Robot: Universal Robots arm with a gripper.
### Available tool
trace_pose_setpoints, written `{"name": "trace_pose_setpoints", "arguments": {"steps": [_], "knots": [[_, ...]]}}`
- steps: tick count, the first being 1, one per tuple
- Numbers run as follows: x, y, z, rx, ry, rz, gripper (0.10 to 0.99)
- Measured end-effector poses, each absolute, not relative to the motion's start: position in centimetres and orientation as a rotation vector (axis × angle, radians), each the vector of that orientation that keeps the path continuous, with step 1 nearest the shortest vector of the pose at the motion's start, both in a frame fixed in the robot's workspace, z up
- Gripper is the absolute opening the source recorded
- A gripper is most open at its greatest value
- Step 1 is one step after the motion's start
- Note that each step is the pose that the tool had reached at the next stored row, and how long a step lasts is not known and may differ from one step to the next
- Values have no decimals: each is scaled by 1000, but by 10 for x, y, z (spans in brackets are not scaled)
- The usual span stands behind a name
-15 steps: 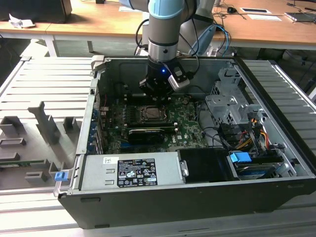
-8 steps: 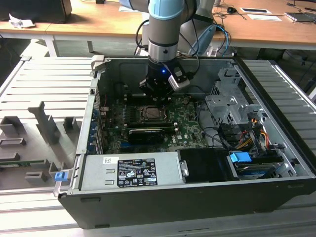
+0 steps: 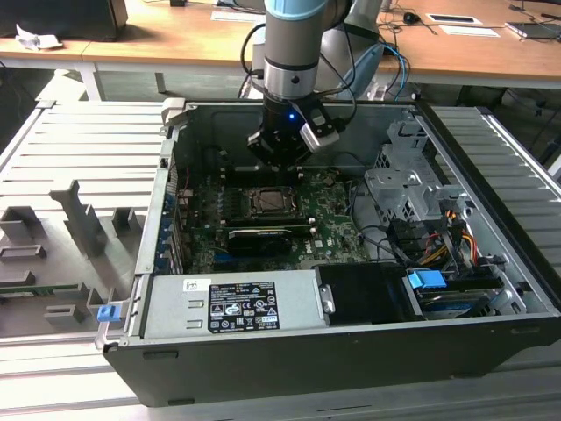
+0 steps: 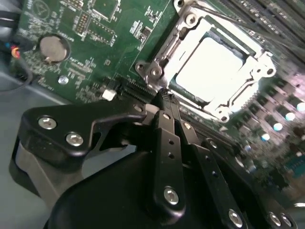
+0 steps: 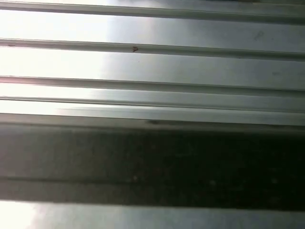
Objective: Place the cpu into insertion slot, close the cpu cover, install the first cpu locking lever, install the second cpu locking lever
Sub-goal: 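Install the first cpu locking lever, then install the second cpu locking lever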
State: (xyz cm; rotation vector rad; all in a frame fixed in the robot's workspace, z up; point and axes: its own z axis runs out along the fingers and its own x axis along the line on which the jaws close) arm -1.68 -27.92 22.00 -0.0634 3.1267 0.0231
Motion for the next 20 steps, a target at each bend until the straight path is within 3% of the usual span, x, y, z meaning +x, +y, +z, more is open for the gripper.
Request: {"name": "trace_pose_setpoints", "arguments": {"steps": [20], "knots": [[-17,-288,220,-63,3127,23,106]]}}
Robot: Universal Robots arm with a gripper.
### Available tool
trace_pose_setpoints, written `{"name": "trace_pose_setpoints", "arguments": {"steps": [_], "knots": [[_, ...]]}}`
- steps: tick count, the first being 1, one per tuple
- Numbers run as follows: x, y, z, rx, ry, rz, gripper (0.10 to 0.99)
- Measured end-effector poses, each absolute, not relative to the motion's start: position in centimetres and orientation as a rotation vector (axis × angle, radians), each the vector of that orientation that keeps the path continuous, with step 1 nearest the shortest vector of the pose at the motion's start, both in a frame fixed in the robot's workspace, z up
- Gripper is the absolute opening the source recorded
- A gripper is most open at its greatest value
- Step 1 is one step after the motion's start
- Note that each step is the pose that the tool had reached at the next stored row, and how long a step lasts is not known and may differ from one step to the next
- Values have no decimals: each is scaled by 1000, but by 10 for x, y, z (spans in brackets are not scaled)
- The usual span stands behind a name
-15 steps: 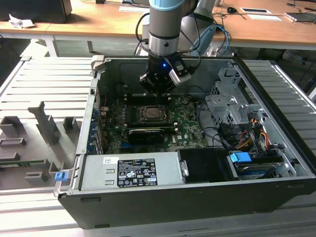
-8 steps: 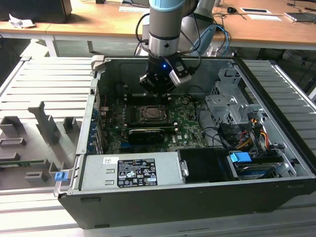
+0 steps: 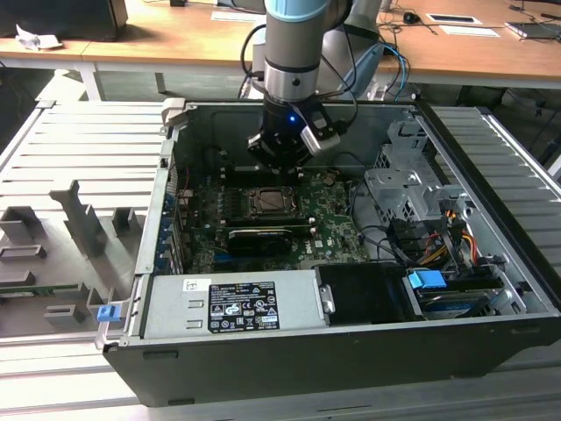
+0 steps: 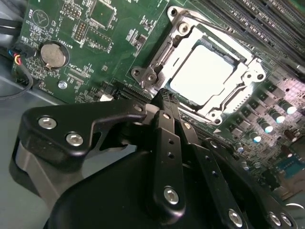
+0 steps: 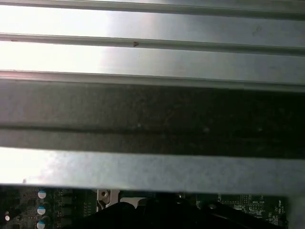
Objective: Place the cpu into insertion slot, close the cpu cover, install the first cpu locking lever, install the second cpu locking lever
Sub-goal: 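Install the second cpu locking lever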
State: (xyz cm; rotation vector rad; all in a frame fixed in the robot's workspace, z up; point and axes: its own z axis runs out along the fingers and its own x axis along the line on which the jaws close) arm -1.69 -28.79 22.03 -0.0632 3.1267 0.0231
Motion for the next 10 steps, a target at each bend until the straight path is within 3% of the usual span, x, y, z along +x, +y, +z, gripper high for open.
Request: {"name": "trace_pose_setpoints", "arguments": {"steps": [10], "knots": [[-17,-302,221,-63,3127,23,106]]}}
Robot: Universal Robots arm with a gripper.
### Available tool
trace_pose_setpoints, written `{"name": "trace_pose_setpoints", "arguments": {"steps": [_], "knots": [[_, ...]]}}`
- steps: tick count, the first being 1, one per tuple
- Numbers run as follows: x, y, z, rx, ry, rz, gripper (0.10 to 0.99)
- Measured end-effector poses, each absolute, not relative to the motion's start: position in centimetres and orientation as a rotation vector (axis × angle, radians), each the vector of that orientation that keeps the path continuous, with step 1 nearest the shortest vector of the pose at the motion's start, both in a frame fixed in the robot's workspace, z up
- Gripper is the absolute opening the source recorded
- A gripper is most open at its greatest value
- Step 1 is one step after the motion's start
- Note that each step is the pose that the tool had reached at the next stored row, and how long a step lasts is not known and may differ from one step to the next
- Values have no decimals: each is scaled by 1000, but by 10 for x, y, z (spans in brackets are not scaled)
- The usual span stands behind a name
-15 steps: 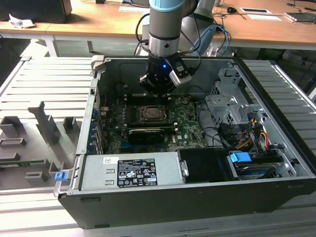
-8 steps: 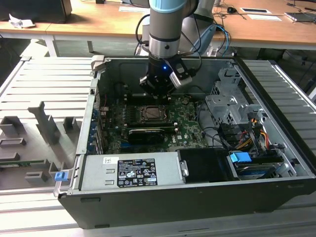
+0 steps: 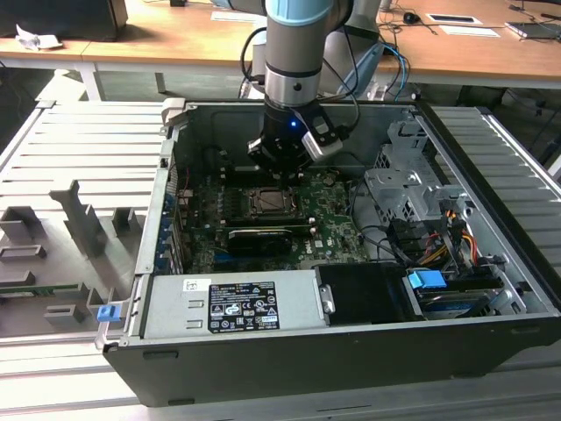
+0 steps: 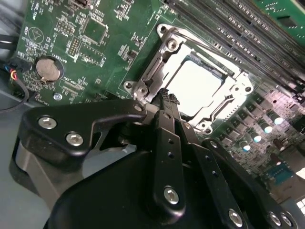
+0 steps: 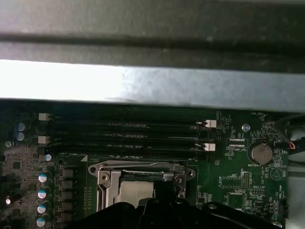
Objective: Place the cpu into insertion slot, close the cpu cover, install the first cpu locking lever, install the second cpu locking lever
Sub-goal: 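Install the second cpu locking lever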
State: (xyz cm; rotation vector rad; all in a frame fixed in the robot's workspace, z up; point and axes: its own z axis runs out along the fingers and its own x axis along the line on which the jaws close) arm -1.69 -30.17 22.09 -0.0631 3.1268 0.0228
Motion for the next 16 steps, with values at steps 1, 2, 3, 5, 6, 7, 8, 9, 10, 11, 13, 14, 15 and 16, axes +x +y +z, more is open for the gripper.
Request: {"name": "trace_pose_setpoints", "arguments": {"steps": [1,2,3,5,6,7,8,9,10,11,13,14,15,16], "knots": [[-17,-302,221,-63,3127,23,106],[-17,-303,221,-63,3127,24,106],[-17,-303,221,-63,3127,25,106],[-17,-305,221,-63,3127,25,106],[-17,-305,221,-63,3127,25,106],[-17,-307,221,-63,3127,26,106],[-17,-310,221,-63,3127,26,106],[-17,-311,221,-63,3127,26,106],[-17,-313,221,-63,3127,26,106],[-17,-314,221,-63,3127,26,106],[-17,-316,221,-63,3127,26,106],[-17,-317,221,-63,3127,26,106],[-17,-318,221,-63,3127,26,106],[-17,-319,221,-63,3127,26,106]]}}
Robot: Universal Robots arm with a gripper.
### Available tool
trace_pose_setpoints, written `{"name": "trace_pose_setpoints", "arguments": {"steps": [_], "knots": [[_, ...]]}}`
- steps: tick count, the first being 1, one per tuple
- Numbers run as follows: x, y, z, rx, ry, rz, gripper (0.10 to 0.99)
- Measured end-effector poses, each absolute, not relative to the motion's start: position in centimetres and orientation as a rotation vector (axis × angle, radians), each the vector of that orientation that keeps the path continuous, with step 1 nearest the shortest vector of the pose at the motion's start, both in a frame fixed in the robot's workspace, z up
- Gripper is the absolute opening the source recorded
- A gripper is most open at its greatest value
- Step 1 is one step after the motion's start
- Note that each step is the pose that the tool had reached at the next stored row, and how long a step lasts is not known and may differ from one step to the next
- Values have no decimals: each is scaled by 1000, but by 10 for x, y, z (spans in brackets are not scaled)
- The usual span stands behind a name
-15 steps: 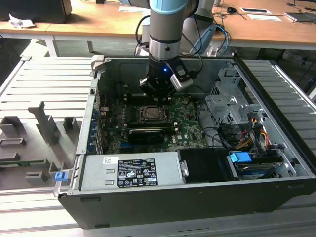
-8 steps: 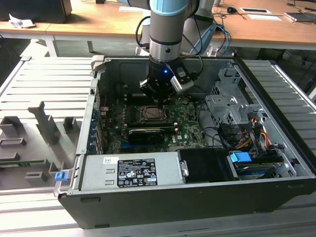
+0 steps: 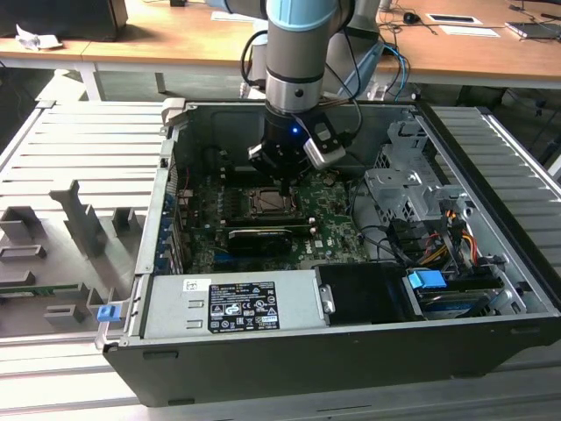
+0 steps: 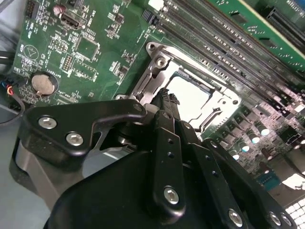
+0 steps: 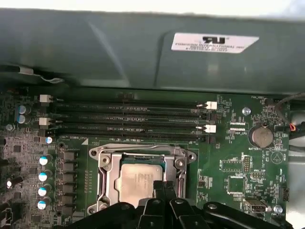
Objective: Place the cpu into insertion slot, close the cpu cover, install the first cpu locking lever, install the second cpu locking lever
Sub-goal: 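Install the second cpu locking lever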
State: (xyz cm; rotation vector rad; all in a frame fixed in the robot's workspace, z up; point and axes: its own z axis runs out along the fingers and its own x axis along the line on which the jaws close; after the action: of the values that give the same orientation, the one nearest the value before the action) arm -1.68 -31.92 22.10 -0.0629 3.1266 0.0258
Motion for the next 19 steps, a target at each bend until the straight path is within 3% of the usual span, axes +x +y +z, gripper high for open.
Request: {"name": "trace_pose_setpoints", "arguments": {"steps": [19], "knots": [[-17,-338,221,-63,3127,26,106]]}}
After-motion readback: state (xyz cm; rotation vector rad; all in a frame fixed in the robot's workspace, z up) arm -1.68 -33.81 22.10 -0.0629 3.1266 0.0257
